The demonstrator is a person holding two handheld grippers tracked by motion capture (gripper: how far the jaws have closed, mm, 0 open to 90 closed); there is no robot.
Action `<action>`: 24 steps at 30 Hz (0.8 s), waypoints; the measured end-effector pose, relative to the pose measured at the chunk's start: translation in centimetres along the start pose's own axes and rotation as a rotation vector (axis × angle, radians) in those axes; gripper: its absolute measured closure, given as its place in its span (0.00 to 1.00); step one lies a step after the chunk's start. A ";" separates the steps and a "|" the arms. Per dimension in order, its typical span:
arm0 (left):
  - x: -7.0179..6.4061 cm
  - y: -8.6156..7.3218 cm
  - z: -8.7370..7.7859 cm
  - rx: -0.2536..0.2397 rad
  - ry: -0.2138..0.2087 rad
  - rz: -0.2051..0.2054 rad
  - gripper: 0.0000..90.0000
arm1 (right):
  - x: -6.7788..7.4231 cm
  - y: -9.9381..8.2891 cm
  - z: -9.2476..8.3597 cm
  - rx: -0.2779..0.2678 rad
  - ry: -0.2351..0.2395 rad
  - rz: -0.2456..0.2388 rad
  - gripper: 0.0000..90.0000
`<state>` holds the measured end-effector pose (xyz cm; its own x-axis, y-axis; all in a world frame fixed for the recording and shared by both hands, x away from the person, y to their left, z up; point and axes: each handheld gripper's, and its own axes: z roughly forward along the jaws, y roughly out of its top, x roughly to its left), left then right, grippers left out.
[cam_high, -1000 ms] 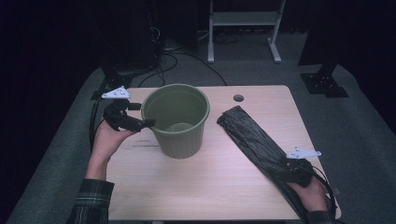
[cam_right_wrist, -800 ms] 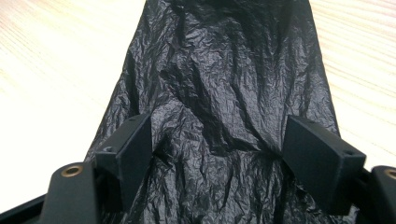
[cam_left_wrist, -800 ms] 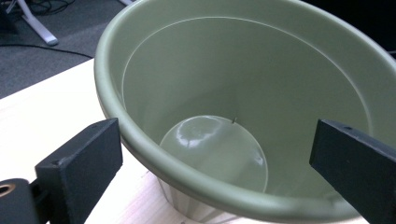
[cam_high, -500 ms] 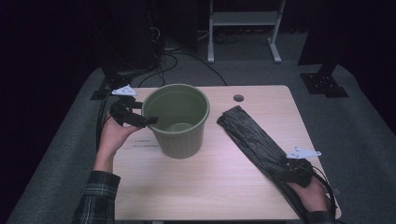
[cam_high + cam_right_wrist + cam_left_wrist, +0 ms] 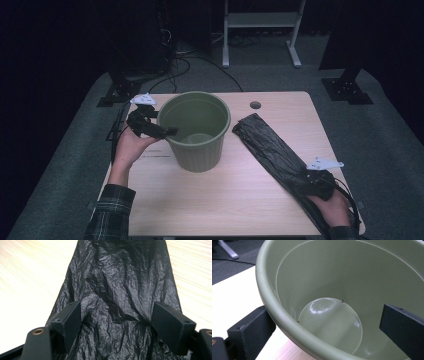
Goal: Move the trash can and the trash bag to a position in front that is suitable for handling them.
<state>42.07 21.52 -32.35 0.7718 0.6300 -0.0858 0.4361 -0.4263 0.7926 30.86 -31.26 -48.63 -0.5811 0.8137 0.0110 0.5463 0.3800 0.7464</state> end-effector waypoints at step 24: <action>-5.0 1.5 2.9 0.017 -0.114 0.066 0.00 | 0.0 0.0 0.0 0.000 0.000 0.001 0.26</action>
<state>40.23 15.86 -32.53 0.8464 0.5225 -0.1027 0.3896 -0.4760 0.7885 30.86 -31.26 -48.64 -0.5809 0.8139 0.0116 0.5464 0.3793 0.7467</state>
